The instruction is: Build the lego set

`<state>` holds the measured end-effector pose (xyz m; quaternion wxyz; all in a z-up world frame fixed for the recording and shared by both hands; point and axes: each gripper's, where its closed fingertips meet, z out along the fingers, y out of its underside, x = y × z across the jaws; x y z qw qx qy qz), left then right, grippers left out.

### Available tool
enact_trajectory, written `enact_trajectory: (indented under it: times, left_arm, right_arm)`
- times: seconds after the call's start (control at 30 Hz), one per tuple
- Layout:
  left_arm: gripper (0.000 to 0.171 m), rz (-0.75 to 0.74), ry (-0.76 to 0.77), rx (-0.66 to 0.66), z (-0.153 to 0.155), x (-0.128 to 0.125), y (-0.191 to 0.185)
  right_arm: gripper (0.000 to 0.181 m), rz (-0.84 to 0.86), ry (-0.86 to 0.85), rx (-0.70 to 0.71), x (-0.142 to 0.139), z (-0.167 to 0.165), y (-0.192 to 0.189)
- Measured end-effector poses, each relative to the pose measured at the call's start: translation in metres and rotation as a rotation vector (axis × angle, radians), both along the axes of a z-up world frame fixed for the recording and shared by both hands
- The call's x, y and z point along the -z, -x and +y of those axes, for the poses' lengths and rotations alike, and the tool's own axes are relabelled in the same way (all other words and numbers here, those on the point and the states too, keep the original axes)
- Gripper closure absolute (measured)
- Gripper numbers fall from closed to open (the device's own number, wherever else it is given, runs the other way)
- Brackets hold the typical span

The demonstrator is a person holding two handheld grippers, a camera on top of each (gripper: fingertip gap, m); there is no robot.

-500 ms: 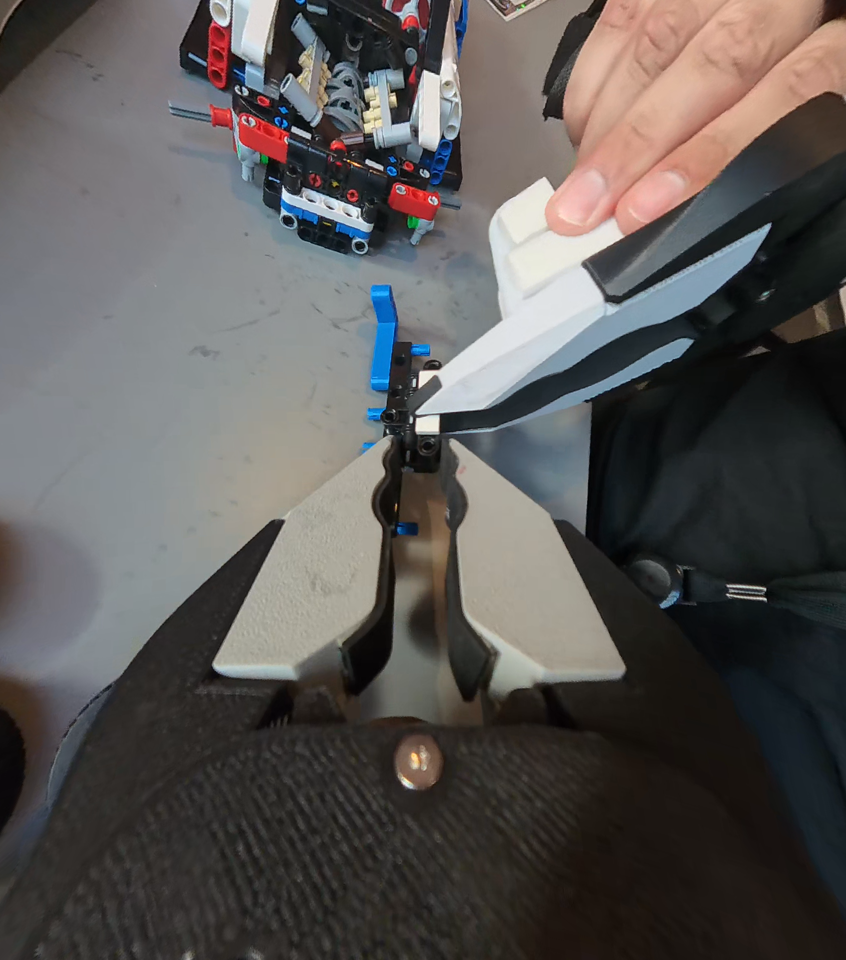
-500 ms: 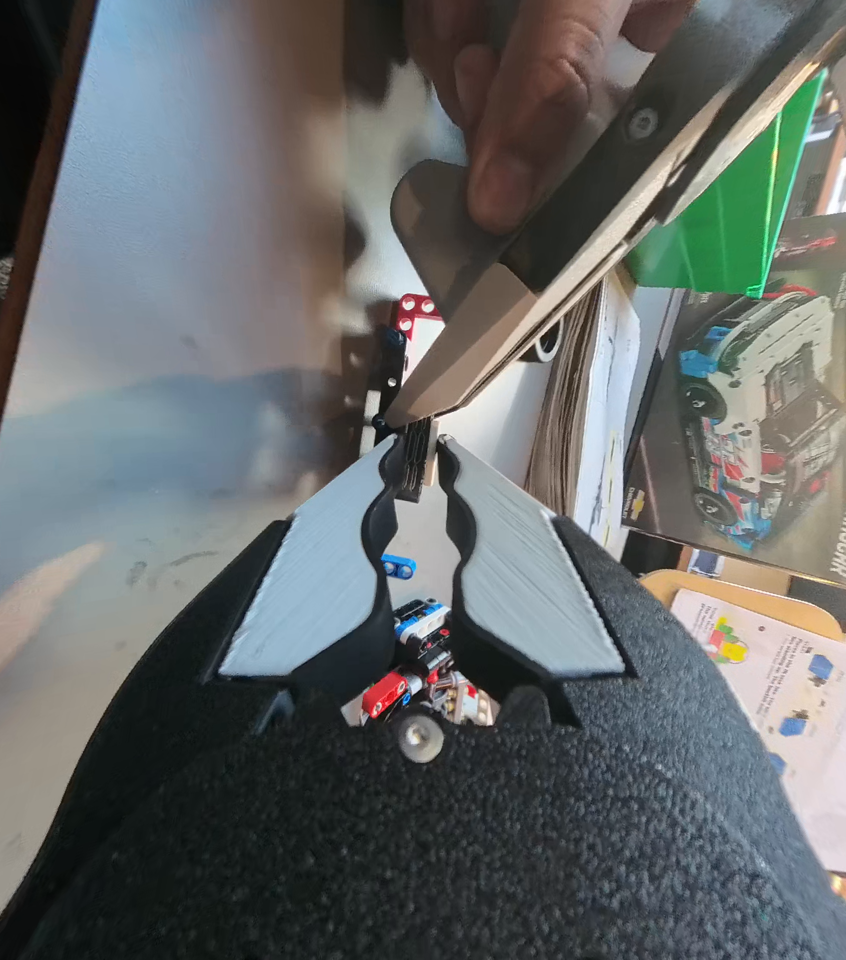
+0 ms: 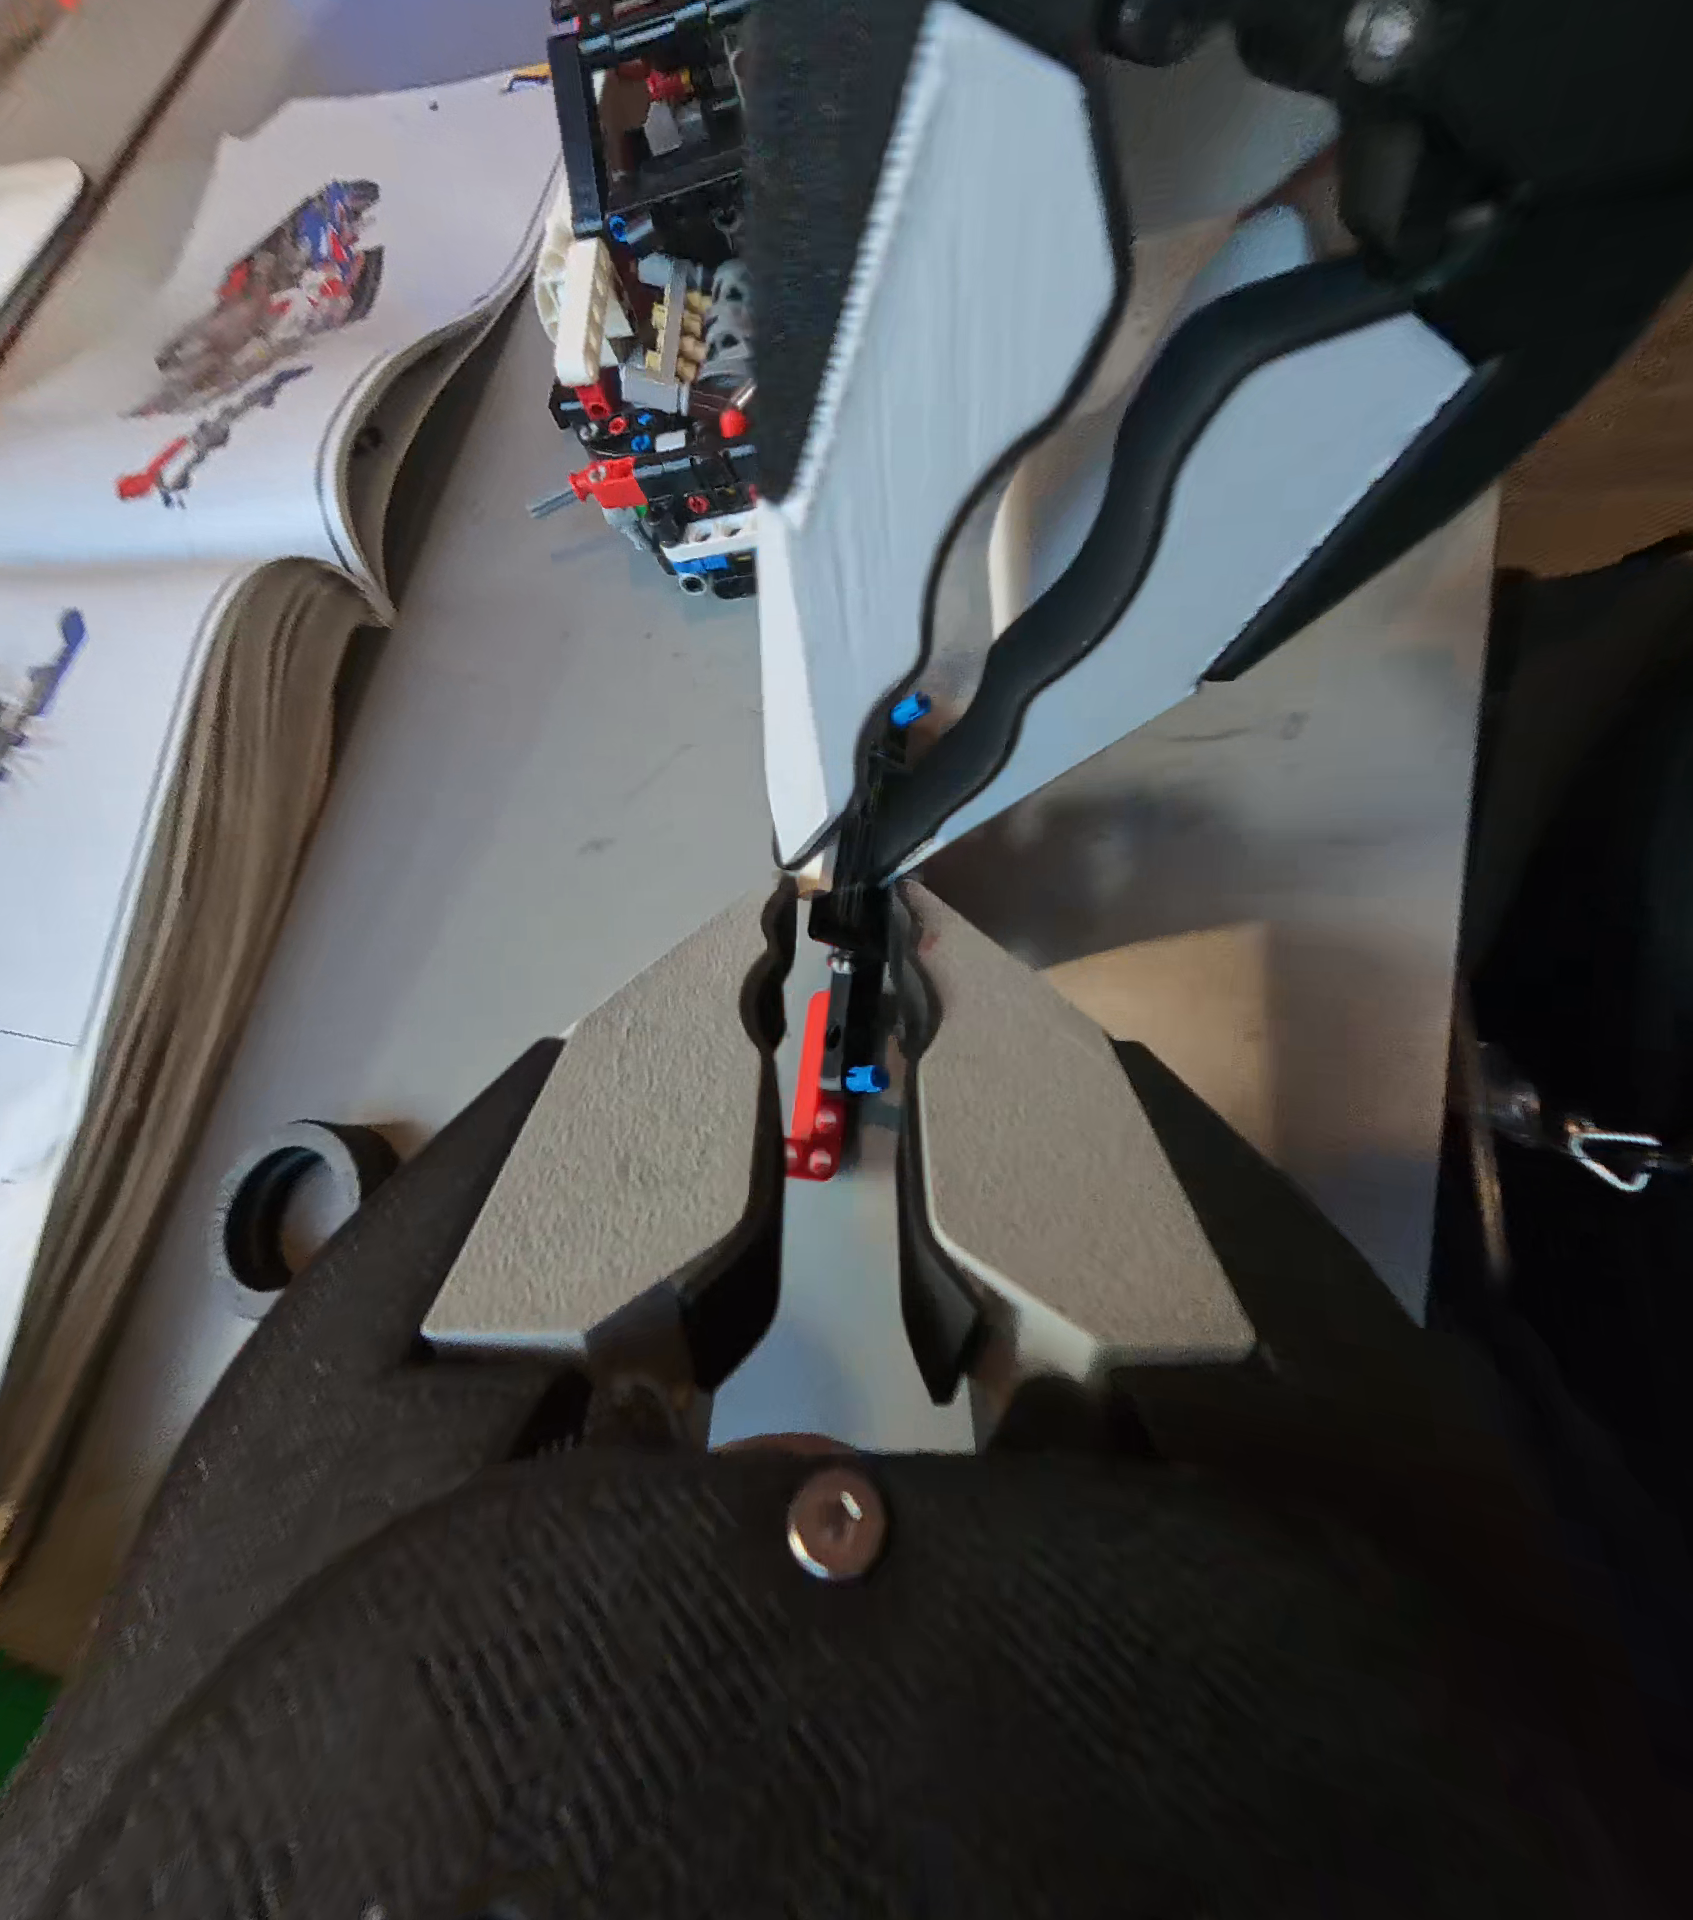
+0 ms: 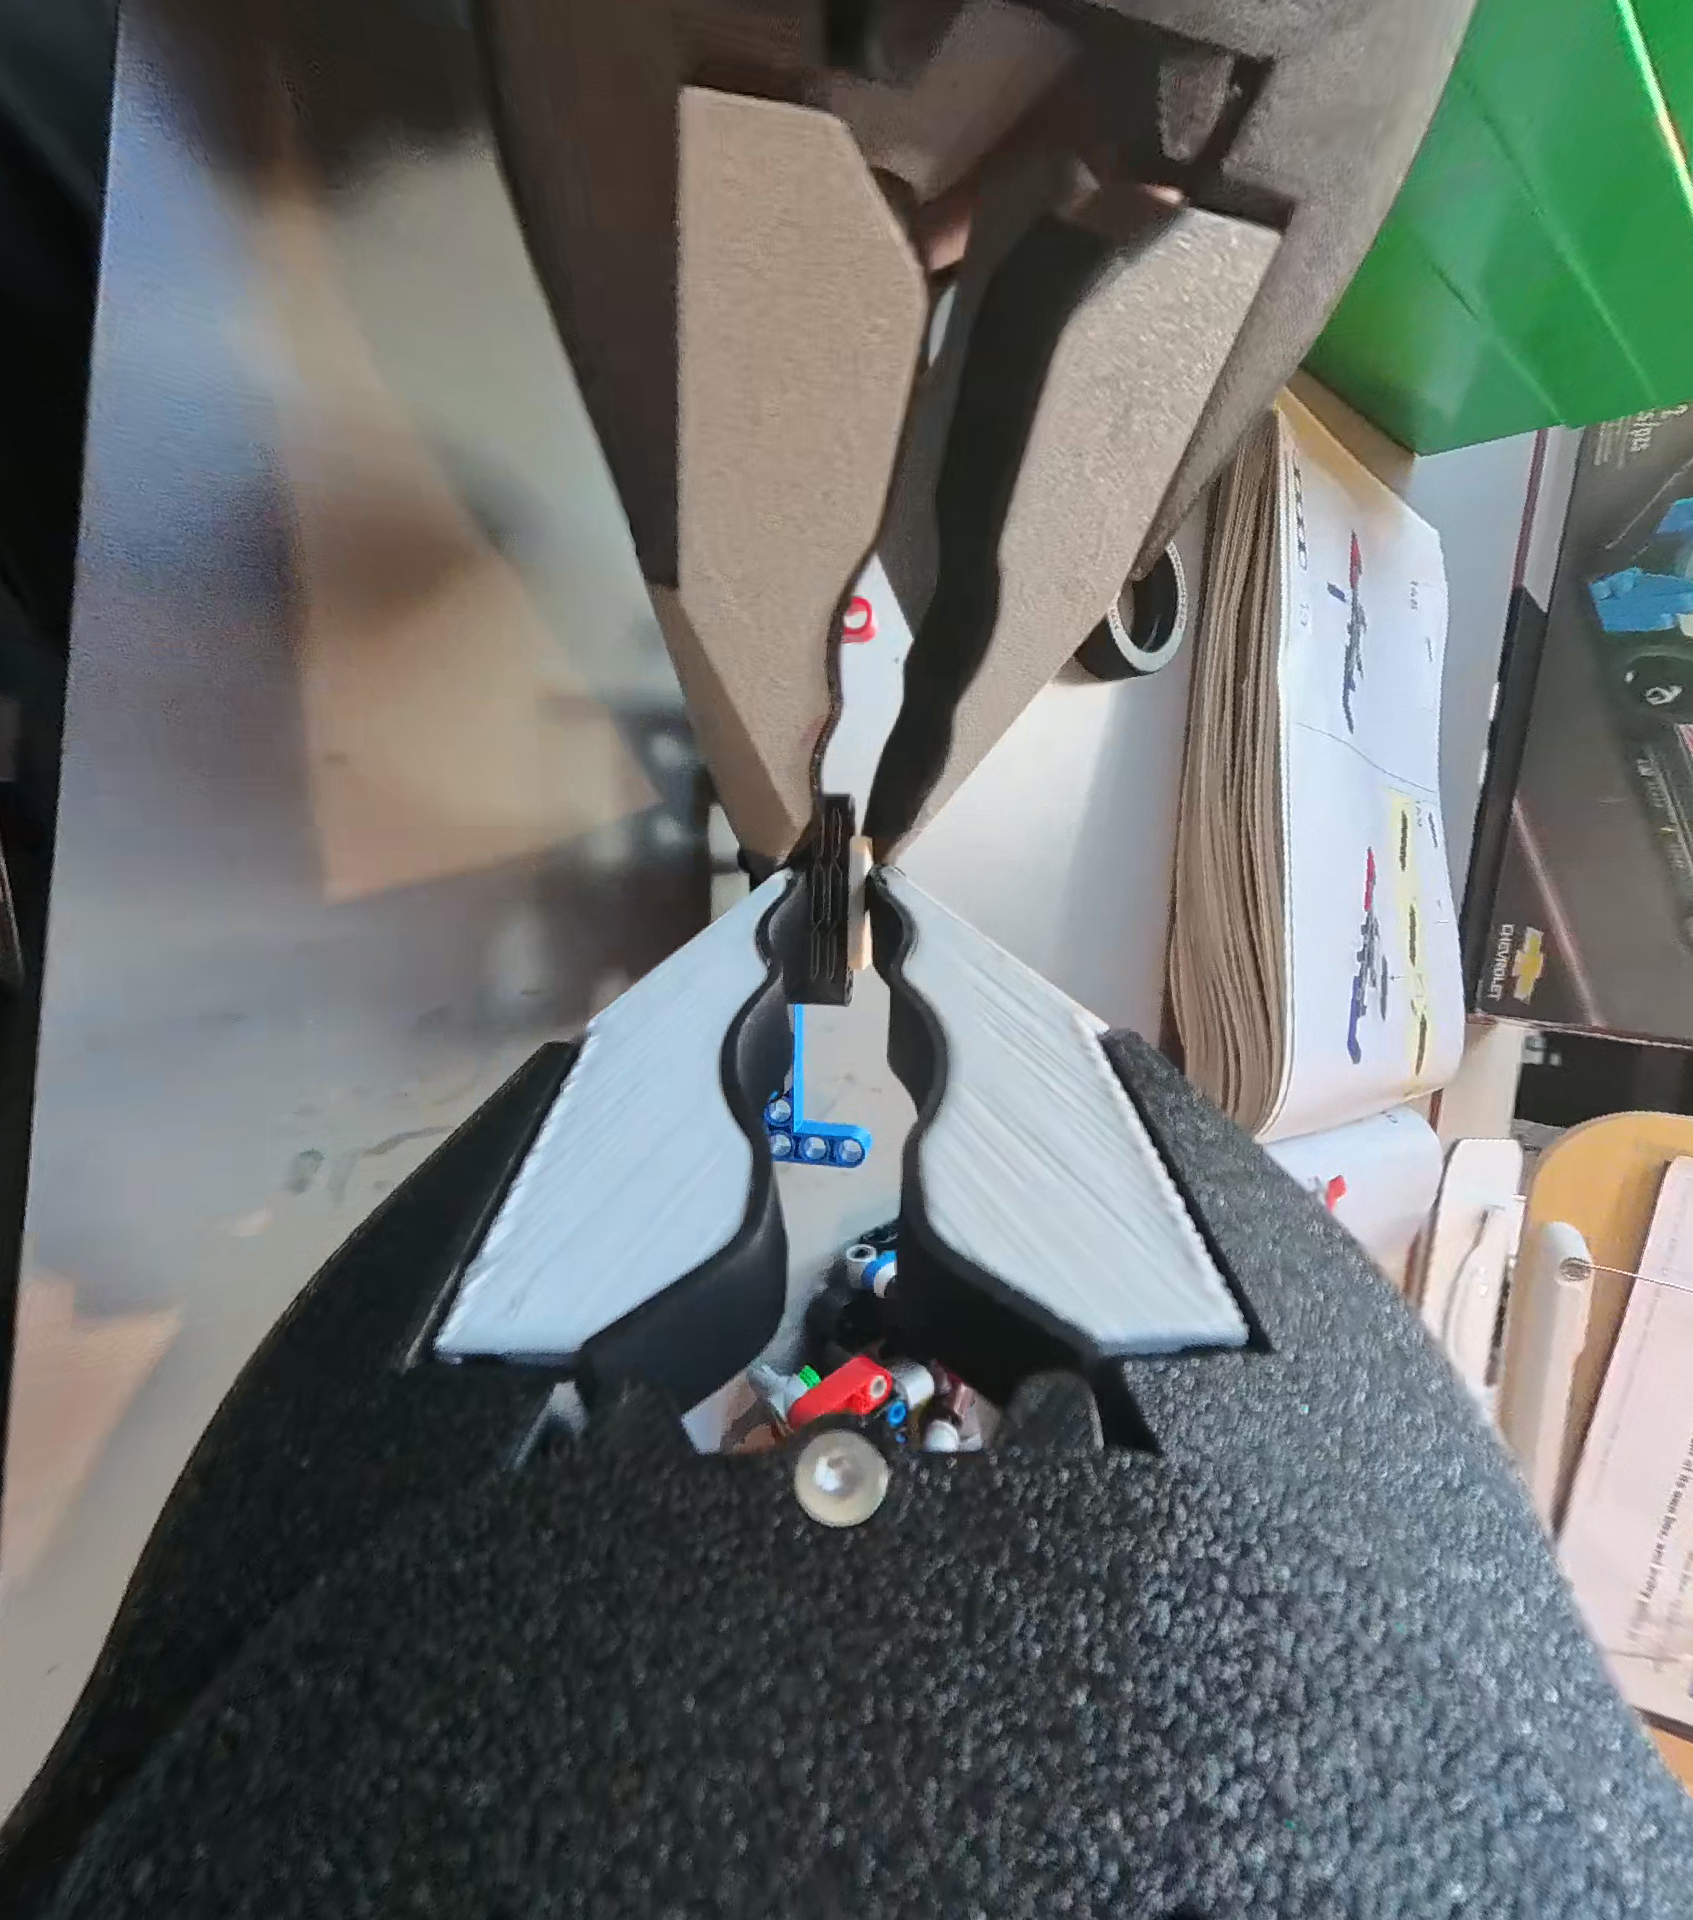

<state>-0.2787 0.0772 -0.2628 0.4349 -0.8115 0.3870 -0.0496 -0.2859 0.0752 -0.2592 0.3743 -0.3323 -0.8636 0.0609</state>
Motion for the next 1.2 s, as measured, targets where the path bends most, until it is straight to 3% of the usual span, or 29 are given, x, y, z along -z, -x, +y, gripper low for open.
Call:
enact_trajectory:
  times: [0.23,0.4,0.7,0.83,1.03,1.2]
  left_arm:
    - [0.157,0.153,-0.120,0.028,0.002,-0.001,0.002]
    - [0.157,0.109,-0.118,0.033,0.000,-0.001,-0.001]
    - [0.161,0.104,-0.121,0.045,0.000,0.000,-0.008]
    - [0.161,0.093,-0.102,0.047,-0.001,0.001,-0.007]
    - [0.161,0.086,-0.086,0.035,-0.002,0.001,-0.006]
    - [0.161,0.039,-0.058,0.026,-0.001,-0.001,-0.006]
  right_arm:
    - [0.170,0.032,0.087,0.008,0.000,0.001,0.001]
    - [0.169,0.116,0.014,-0.015,-0.002,0.000,-0.001]
    - [0.156,0.149,0.056,0.015,-0.005,0.000,-0.013]
    - [0.166,0.126,0.085,0.016,-0.002,0.003,-0.017]
    - [0.169,0.141,0.008,0.008,0.000,0.004,-0.017]
    - [0.170,0.126,0.050,0.022,-0.001,0.005,-0.017]
